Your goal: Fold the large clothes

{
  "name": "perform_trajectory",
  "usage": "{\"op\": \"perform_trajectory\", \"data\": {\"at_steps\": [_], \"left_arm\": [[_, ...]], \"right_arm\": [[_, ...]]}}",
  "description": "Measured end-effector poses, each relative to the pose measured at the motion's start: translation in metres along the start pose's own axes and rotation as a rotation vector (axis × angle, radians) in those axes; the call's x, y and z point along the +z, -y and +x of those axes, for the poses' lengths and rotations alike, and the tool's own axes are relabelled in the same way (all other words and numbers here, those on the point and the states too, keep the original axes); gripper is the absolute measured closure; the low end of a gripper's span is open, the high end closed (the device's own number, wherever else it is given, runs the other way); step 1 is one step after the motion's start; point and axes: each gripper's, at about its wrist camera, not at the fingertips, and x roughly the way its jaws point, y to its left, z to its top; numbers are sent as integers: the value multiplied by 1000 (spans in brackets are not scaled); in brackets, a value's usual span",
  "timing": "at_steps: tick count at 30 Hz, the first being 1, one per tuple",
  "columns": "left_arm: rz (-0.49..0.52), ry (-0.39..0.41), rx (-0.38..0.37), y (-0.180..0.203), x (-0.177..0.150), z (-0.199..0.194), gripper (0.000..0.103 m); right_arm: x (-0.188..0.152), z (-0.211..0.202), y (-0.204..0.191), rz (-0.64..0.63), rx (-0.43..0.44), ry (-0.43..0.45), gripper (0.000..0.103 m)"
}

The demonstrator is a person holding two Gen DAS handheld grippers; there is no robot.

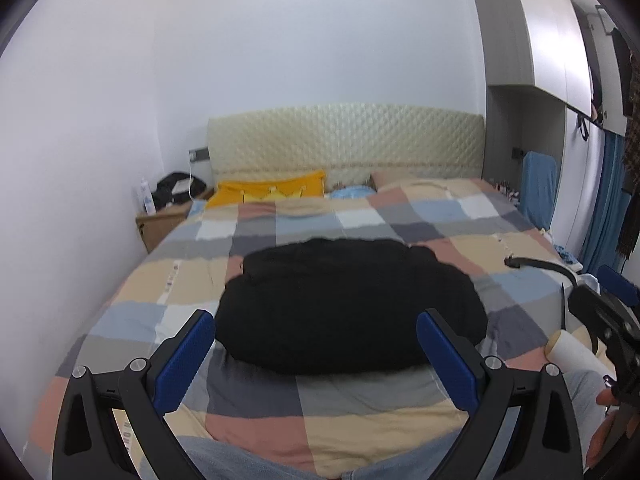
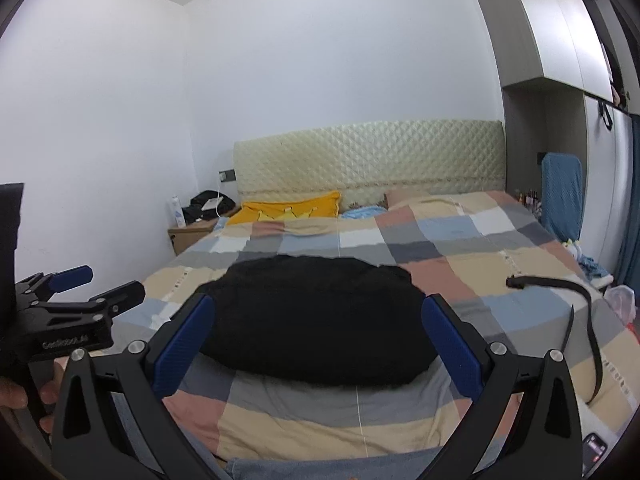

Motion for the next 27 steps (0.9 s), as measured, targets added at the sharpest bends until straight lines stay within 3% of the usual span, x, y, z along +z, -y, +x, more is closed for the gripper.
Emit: {"op": "perform_trajectory", "data": {"at_steps": [5,10,27], "left_arm": [[-58,-36,-15,-10,-7,18,1],[-87,-68,-30,-16,-12,34,1],[-89,-88,-29,-24,-17,39,1]], "right_arm": [[-23,18,10,36,-13,-51,0],[-36,36,21,57,-41,-49,0],[-38,49,14,34,-14,-92,0]]}}
